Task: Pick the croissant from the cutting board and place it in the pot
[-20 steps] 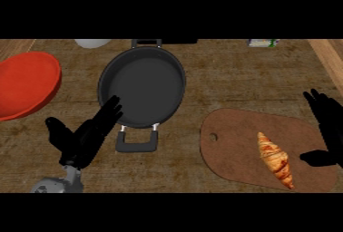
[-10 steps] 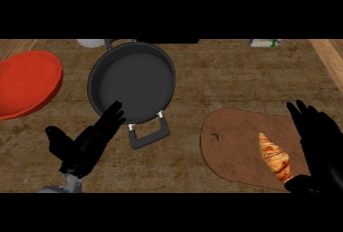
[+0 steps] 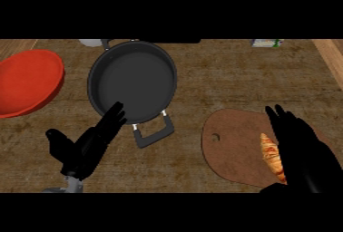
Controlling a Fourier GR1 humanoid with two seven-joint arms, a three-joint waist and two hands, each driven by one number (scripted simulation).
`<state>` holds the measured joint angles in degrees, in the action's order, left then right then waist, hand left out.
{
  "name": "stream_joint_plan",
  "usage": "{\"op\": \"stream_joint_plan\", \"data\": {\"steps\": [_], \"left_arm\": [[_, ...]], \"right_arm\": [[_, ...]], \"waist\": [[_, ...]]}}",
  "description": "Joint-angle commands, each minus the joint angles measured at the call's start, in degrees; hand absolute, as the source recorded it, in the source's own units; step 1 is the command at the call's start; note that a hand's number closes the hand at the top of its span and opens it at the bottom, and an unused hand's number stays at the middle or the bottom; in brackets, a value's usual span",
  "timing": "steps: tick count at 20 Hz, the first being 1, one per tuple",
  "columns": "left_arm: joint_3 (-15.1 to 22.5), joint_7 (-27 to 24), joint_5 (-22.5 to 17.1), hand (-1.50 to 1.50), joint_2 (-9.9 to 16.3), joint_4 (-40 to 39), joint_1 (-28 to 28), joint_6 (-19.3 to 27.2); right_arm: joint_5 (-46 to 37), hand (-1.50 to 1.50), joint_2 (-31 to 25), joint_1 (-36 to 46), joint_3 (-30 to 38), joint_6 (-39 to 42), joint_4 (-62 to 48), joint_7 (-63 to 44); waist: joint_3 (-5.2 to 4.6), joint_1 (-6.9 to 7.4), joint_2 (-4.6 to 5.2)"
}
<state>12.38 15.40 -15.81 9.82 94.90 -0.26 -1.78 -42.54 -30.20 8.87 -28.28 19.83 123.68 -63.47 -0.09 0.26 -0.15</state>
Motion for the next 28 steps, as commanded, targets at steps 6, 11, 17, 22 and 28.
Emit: {"op": "stream_joint_plan", "data": {"steps": [6,11,17,22,28], "left_arm": [[-2.5,1.8,-1.3,0.00,1.1,0.2,-0.1,-1.6],[-1.1,1.3,0.3,0.00,-1.2,-0.6,-0.8,-0.6],[-0.1,1.4,1.7,0.00,-1.2,2.4,2.5,-1.1],[-1.6,-0.8,2.0,0.00,-1.4,0.3,2.5,-2.3],[-4.0,2.9,0.7,0.00,-2.3,-1.5,-1.7,-2.9]], "right_arm": [[-9.5,-1.50,9.8,-1.6,-5.7,2.1,-7.5,-7.4],[-14.3,-1.50,6.7,-5.2,-2.4,-0.2,-13.3,-0.3],[-19.2,-1.50,10.5,-4.8,-2.0,5.8,-10.9,-2.8],[-20.1,-1.50,10.8,-6.8,1.1,4.9,-15.1,2.4],[-23.9,-1.50,11.0,-12.1,3.5,1.1,-15.0,7.4]], "waist": [[0.05,-0.07,0.10],[0.09,-0.39,0.14],[0.07,-0.20,0.09],[0.07,-0.11,0.14],[0.09,-0.39,0.12]]}}
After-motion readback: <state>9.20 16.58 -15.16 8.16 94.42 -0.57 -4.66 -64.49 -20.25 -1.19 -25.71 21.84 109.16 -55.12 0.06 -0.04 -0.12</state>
